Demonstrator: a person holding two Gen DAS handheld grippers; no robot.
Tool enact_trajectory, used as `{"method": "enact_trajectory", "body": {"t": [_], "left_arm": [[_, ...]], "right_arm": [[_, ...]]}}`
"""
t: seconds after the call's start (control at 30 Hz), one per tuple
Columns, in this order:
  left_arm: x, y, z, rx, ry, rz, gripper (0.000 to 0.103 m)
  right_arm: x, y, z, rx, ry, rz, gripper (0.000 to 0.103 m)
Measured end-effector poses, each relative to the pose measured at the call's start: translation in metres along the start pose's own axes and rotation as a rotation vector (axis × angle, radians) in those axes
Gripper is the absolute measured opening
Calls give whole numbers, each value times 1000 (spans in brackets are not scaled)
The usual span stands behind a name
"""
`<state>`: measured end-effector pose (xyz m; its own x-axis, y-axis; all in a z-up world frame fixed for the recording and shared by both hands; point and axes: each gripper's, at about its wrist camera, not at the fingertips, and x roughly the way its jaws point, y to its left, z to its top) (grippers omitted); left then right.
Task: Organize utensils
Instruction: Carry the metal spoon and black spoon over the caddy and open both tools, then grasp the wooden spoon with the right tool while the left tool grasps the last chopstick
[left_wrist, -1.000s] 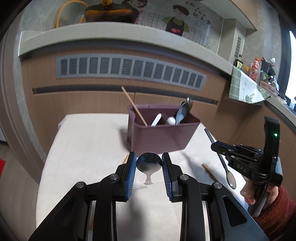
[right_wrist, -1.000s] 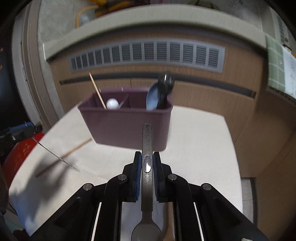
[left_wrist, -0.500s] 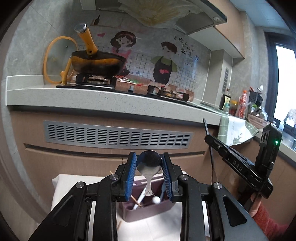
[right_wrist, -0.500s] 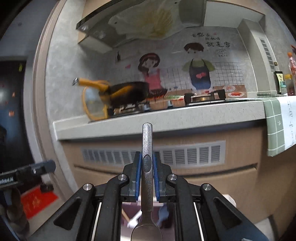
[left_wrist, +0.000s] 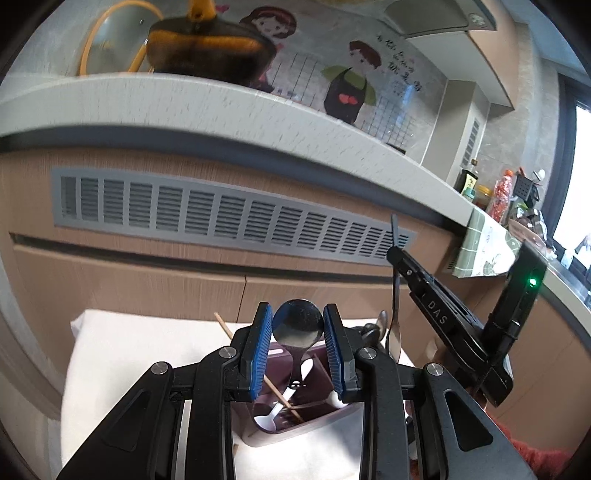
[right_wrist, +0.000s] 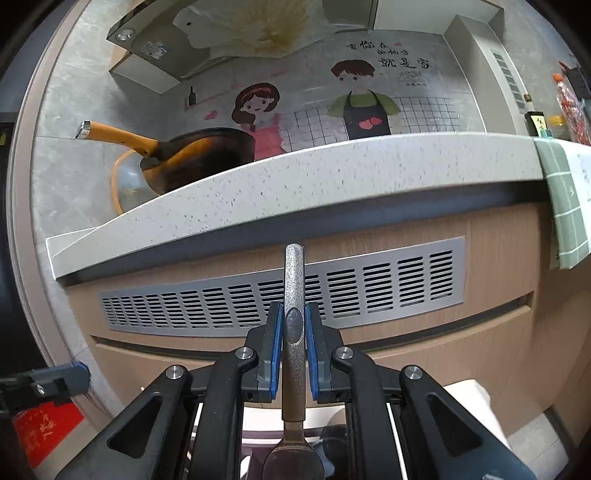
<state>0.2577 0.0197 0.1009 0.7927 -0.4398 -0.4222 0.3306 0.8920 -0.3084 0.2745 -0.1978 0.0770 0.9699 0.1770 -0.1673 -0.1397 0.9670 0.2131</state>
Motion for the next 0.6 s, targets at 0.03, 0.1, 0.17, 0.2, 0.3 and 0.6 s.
{"method": "enact_trajectory", "body": {"t": [0.03,0.1,0.17,0.2,0.3,0.6], "left_arm": [[4,3,-2,-13,5,-3,29],[11,9,-5,-41,12,-16,31],[19,14,-11,-66,36,-47,41],[21,15,-12,-75,42,-56,47],[14,16,-14,-95,25,-72,49],[-40,21,-41,-41,13,90,55]], "right_arm": [[0,0,-2,-2,-10,-1,11],[-1,1,-8,-19,-42,-8,12],[-5,0,-14,-30,-50,-6,16],[-7,-4,-17,-18,-32,1,27],[-18,-16,-20,22,-9,27,43],[-84,-21,1,-45,22,38,43]]}}
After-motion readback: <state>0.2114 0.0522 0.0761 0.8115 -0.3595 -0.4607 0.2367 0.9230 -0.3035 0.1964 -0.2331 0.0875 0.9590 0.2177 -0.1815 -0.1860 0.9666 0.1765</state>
